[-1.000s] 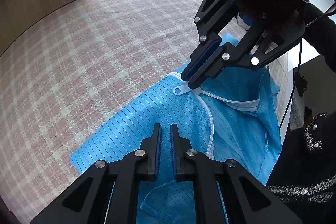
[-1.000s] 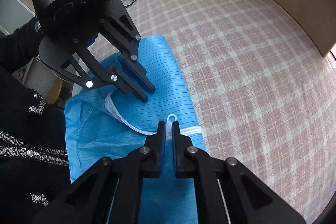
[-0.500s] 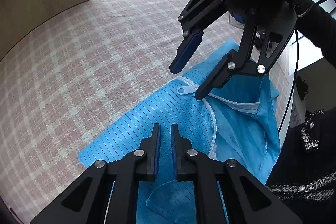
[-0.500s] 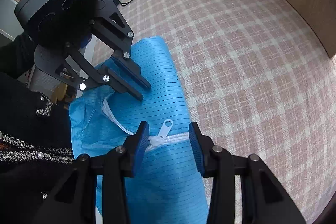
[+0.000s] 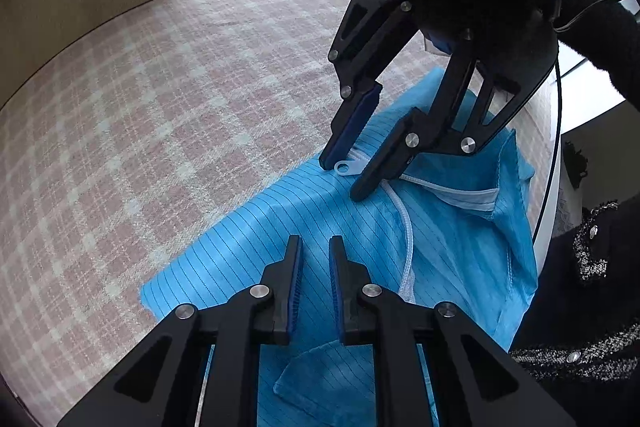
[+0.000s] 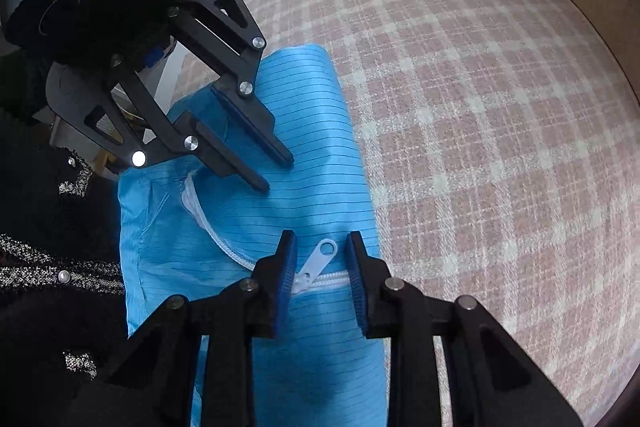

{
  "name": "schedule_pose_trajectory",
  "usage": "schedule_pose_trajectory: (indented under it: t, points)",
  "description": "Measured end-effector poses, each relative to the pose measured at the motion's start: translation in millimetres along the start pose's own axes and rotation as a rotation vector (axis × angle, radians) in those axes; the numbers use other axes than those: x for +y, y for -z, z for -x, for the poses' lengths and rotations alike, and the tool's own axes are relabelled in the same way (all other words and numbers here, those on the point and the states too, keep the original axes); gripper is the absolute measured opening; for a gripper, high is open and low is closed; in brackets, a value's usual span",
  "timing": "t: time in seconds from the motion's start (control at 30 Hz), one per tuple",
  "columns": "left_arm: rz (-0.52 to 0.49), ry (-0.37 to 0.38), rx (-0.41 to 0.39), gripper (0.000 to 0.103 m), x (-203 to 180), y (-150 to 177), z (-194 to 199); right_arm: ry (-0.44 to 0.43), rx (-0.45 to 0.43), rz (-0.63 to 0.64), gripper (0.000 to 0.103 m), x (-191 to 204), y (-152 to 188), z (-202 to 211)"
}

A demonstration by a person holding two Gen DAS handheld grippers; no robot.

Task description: Fold clothes

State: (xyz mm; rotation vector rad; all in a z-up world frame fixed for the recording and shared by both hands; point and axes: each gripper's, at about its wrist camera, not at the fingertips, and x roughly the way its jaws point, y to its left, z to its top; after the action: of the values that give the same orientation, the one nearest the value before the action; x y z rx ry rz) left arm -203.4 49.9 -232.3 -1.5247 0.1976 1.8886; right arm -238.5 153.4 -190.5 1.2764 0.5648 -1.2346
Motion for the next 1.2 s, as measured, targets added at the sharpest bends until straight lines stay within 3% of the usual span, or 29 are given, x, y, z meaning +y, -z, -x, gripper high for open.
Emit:
schedule_pose_trajectory:
  t: [0.27,0.4,0.67,0.77,0.9,1.0,1.2]
  points:
    - [-0.006,-0.001,0.008,0.013,4,-1,-2,0.045,-0.068,0.014,0.010,2,7,3]
    - [-0.004,0.003,0.013,0.013,8,-1,-3,0.075,-0.113,0.015,0.010,13,30,20]
    - [-0.034,-0.016,0.035,0.013,10,-4,-6,0.084,-0.203,-0.119,0.010,35,44,11]
    - [-0.049,-0.030,0.016,0.013,17,-22,3,0.122,-0.255,-0.140,0.010,43,51,12]
    - [-0.063,0.017,-0.005,0.013,18,-49,8,0.163,-0.300,-0.158,0.010,55,60,8]
    - [-0.121,0.059,0.039,0.013,-24,-72,-21,0.202,-0.304,-0.152,0.010,63,62,-1]
    - [-0.232,0.059,0.156,0.014,-22,-58,-48,0.191,-0.315,-0.165,0.010,67,63,-4]
